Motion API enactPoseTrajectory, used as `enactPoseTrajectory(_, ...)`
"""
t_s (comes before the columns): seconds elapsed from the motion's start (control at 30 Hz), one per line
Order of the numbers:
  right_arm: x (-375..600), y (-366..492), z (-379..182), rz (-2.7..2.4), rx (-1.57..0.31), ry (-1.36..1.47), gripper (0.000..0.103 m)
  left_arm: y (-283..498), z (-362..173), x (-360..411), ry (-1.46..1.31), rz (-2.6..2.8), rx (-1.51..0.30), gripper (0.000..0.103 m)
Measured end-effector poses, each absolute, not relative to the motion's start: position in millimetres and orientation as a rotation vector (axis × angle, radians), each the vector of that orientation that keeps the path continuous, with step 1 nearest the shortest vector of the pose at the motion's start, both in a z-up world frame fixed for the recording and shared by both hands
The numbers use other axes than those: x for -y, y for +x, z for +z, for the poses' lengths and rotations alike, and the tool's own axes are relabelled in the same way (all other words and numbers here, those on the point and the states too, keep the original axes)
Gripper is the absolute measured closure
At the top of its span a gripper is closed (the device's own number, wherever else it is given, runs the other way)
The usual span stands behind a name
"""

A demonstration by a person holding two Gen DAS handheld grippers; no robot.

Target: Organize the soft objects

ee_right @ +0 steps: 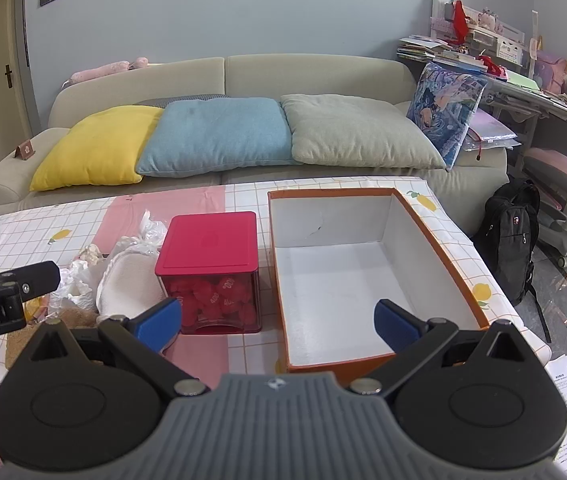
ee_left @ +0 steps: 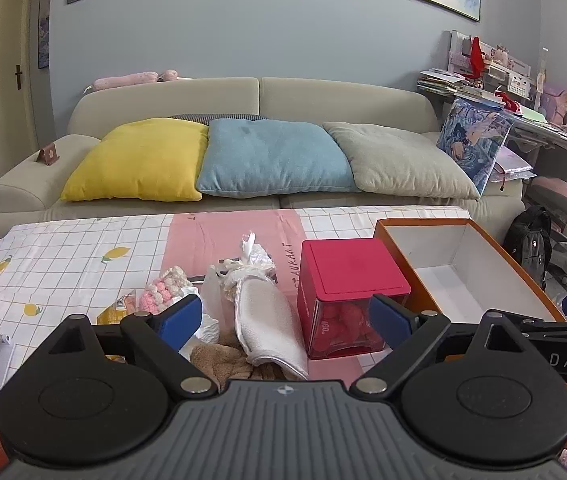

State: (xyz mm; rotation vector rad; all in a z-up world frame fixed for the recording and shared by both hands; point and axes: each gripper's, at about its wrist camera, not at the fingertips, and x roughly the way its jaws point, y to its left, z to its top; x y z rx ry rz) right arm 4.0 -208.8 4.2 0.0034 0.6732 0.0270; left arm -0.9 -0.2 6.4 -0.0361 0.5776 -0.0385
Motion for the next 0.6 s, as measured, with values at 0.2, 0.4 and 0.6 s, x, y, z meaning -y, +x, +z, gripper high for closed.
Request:
enactPoseTrajectory(0.2,209.9,4.2,4.7,0.027,-0.675,0.004,0.003,1.0,7.3,-0.5,-0.051,-0.040,-0.580,0.000)
enactPoseTrajectory(0.4,209.8,4.3,4.5,0.027,-0.675,0.003,0.003,1.8,4.4,-1.4,-0.023,-0.026,-0.600,0.000)
enactPoseTrajectory(0.6,210.4,4.8,3.3,0.027,-0.678,0.003,0.003,2.2,4.2,-3.6,-0.017,-0.024,-0.608,0.000)
